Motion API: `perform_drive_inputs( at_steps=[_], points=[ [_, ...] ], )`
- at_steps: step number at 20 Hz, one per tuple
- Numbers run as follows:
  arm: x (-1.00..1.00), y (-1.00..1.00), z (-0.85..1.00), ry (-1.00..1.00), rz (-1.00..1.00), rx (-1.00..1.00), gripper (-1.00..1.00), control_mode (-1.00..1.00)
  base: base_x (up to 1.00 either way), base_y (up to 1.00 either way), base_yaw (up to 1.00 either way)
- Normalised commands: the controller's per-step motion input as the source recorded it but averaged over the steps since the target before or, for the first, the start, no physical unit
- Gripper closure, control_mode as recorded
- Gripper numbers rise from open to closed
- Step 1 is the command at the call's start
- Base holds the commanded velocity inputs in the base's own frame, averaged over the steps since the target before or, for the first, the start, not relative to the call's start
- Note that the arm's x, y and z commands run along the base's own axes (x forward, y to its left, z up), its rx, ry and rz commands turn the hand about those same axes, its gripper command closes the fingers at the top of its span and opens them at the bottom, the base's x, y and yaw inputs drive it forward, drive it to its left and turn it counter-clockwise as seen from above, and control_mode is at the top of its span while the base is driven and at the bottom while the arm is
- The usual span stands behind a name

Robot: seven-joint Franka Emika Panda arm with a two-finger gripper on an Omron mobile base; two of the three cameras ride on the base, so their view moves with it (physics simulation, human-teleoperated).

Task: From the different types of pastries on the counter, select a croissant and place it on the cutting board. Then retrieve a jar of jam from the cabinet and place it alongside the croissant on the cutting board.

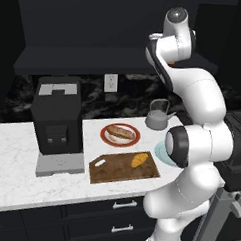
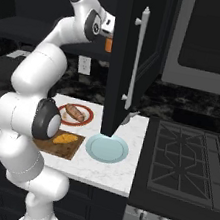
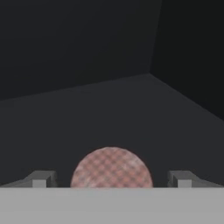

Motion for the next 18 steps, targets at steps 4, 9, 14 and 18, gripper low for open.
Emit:
perform_drive_inputs(
  at_steps=[4, 9, 14, 18],
  points=[
    [0.0, -0.12, -0.03, 0.0, 0.0, 0.0, -1.0, -1.0, 0.0, 0.0, 0.0],
    [0.0, -0.04, -0.05, 0.01, 0.0, 0.0, -1.0, -1.0, 0.0, 0.0, 0.0],
    [0.0, 0.0, -0.17, 0.09, 0.09, 0.0, -1.0, -1.0, 0.0, 0.0, 0.0],
    [0.2, 0.0, -0.04, 0.04, 0.12, 0.0, 1.0, -1.0, 0.0, 0.0, 0.0]
  ],
)
